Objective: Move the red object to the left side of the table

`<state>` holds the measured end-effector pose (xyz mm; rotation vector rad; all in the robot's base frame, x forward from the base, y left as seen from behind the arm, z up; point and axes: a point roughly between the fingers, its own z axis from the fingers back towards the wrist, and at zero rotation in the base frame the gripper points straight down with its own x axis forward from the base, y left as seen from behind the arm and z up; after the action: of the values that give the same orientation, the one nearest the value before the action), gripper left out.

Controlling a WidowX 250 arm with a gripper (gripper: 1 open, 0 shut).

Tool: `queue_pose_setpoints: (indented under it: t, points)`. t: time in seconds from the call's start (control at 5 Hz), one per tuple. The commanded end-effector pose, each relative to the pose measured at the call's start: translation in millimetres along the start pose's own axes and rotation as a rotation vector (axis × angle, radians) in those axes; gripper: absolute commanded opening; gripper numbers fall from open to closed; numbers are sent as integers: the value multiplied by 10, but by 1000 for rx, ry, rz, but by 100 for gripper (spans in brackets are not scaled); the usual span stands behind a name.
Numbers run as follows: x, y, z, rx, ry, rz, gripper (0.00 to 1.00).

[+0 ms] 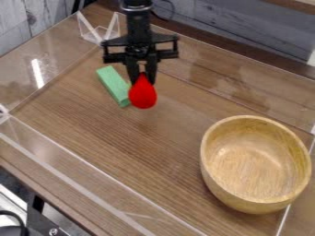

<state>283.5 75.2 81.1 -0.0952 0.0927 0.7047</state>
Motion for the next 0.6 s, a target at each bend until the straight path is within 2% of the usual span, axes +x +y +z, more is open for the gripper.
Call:
queue_pose_setpoints:
  t: [0.0,0.2,0.4]
  points:
    - [-14,227,201,-33,-60,33,0]
    - [-5,463,183,-39,-63,88,0]
    - [21,588,140,-37,-65,120,0]
